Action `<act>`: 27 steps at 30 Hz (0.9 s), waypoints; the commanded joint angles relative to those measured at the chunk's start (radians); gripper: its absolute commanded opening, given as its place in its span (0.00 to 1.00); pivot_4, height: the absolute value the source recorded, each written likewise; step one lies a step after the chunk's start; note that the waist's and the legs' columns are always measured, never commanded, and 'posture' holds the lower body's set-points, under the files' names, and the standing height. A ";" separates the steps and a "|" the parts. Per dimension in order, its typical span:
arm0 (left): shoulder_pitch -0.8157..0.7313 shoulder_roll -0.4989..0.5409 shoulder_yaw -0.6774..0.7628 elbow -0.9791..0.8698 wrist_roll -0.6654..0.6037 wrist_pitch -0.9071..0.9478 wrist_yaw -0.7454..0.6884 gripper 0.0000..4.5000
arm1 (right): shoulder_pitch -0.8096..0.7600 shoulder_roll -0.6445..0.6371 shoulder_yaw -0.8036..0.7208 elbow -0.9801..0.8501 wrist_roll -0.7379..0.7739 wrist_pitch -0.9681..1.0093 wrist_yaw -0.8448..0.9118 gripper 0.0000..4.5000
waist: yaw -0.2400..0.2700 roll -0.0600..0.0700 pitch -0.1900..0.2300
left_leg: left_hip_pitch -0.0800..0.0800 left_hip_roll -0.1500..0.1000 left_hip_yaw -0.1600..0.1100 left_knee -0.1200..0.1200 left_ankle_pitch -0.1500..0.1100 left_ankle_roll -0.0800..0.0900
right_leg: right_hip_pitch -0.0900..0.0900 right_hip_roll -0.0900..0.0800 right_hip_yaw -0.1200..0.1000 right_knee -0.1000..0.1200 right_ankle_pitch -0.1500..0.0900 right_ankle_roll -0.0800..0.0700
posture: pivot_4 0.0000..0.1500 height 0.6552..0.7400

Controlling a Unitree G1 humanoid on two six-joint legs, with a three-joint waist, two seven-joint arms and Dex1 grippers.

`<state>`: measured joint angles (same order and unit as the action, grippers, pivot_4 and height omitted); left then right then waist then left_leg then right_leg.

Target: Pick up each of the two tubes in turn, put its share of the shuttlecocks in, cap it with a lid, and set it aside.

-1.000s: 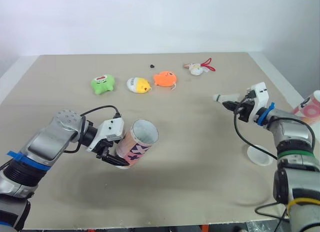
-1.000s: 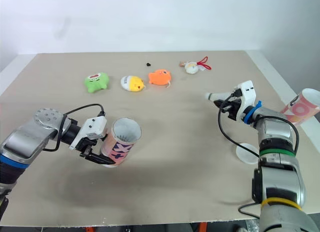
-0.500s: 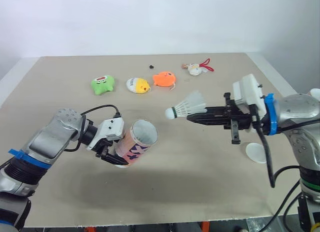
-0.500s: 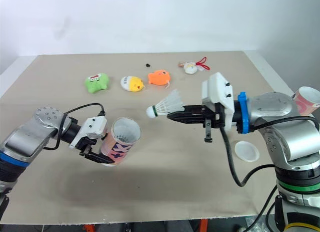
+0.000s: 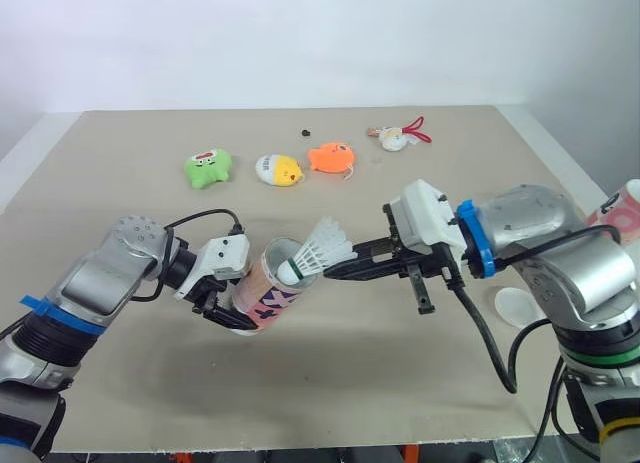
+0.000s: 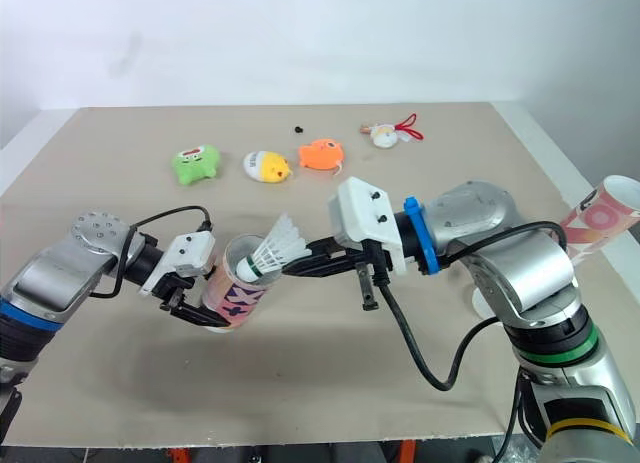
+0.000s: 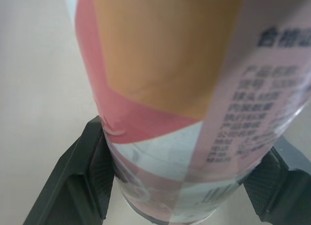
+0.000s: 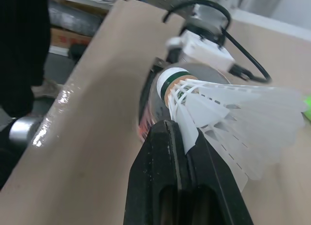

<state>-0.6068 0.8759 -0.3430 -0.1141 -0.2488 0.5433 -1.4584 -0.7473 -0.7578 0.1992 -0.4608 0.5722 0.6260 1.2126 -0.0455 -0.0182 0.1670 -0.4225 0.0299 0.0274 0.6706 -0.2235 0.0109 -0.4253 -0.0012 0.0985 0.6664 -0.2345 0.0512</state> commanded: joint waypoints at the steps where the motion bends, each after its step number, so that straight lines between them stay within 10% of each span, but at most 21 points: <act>1: -0.012 -0.001 0.008 -0.004 0.009 -0.005 0.003 0.71 | -0.104 0.076 0.049 0.039 -0.018 -0.007 -0.005 0.01 | -0.002 0.000 0.000 | 0.000 0.000 0.000 0.000 0.000 0.000 | 0.000 0.000 0.000 0.000 0.000 0.000 | 1.00 1.00; 11: 0.000 0.004 0.018 -0.019 0.003 0.005 0.008 0.71 | -0.154 0.129 0.142 0.143 -0.104 -0.054 0.067 0.98 | 0.002 -0.001 0.000 | -0.001 0.000 0.000 0.000 0.000 0.000 | -0.001 0.000 -0.001 0.000 0.000 -0.001 | 1.00 1.00; 27: 0.021 -0.059 0.063 -0.047 -0.080 0.005 0.034 0.71 | 0.037 -0.045 -0.332 0.149 0.194 0.149 -0.009 0.98 | 0.004 -0.002 0.000 | -0.002 -0.001 -0.001 -0.001 0.000 0.000 | 0.000 -0.003 -0.001 0.000 0.000 -0.001 | 1.00 1.00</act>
<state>-0.5775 0.8153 -0.3182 -0.1318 -0.2997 0.5515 -1.4239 -0.7087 -0.7855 -0.0784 -0.2702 0.7385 0.7681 1.2176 -0.0412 -0.0198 0.1675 -0.4252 0.0285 0.0262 0.6700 -0.2234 0.0114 -0.4261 -0.0040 0.0974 0.6663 -0.2343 0.0500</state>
